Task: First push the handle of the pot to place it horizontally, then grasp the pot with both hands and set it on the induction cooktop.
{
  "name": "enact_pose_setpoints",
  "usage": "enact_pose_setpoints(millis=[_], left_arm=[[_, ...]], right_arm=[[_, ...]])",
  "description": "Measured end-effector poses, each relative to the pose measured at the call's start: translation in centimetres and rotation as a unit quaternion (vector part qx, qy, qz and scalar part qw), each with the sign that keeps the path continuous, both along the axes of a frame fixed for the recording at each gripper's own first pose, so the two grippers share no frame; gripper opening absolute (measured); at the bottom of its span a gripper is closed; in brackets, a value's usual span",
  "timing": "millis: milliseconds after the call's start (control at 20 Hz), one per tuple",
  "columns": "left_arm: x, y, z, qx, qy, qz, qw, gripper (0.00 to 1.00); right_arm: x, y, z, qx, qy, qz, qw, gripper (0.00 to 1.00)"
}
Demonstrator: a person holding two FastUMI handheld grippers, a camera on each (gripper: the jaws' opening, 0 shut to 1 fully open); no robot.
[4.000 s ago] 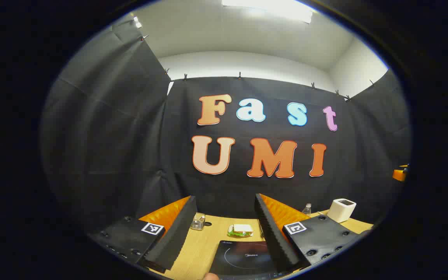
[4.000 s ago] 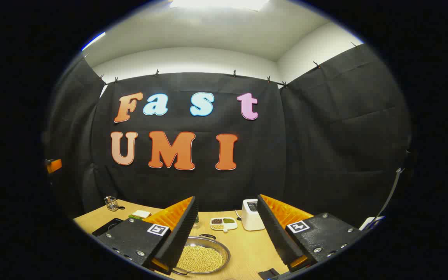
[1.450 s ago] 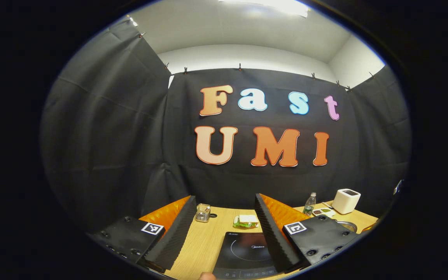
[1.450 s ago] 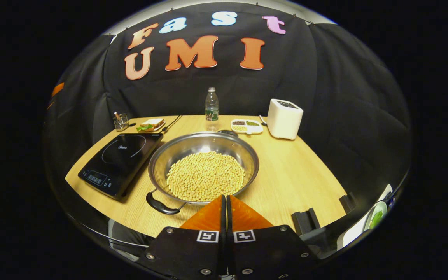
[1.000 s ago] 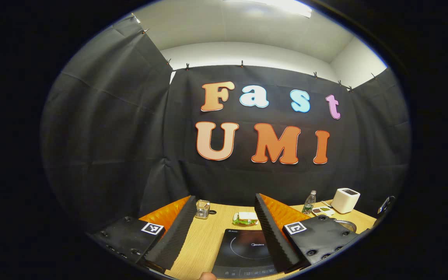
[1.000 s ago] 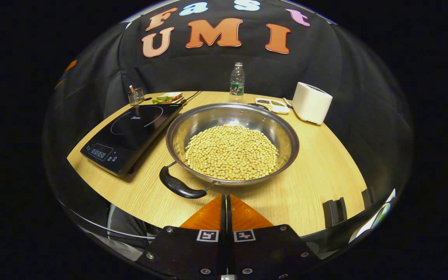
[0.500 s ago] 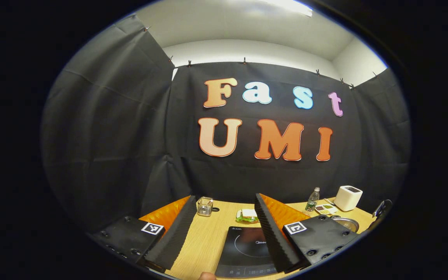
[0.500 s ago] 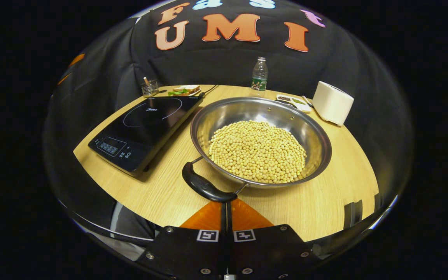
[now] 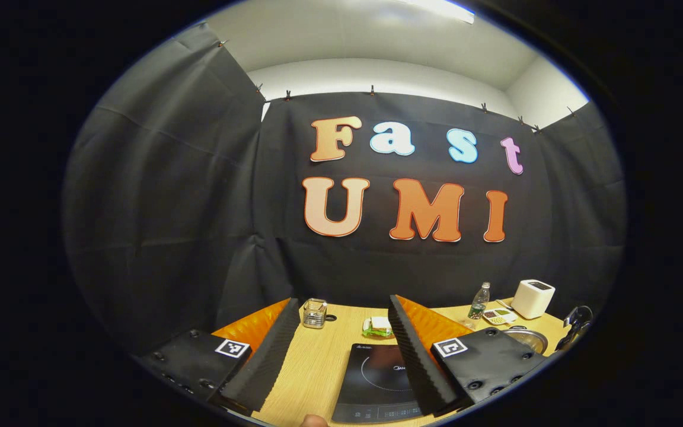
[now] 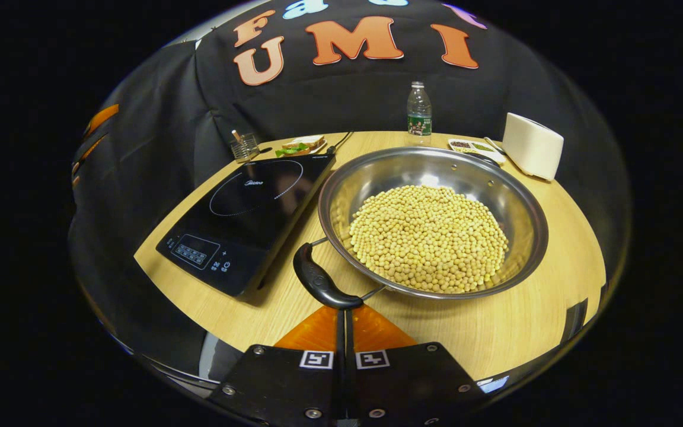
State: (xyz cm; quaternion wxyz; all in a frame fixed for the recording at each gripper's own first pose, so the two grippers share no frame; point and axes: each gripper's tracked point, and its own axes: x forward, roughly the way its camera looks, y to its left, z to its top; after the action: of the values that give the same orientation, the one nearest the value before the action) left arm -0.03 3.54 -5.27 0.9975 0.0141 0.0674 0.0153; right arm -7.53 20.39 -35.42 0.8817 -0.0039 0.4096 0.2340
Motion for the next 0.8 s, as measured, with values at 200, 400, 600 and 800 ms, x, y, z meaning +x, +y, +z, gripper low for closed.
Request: enact_pose_setpoints(millis=[200,400,600,800], left_arm=[[0.0,0.0,0.0,-0.002,-0.001,0.001,1.0,0.97],[-0.1,0.5,-0.3,-0.003,0.001,0.003,1.0,0.97],[0.2,0.7,-0.9,-0.014,0.005,0.003,1.0,0.97],[0.3,1.4,-1.6,-0.018,0.01,0.007,1.0,0.97]], right_arm=[[0.6,1.5,-0.1,0.016,-0.001,-0.002,1.0,0.0],[1.5,3.4,-0.2,0.033,0.002,-0.006,0.999,0.0],[3.2,5.5,-0.4,0.036,-0.006,-0.006,0.999,0.0],[4.8,6.9,-0.7,0.041,-0.008,-0.011,0.999,0.0]])
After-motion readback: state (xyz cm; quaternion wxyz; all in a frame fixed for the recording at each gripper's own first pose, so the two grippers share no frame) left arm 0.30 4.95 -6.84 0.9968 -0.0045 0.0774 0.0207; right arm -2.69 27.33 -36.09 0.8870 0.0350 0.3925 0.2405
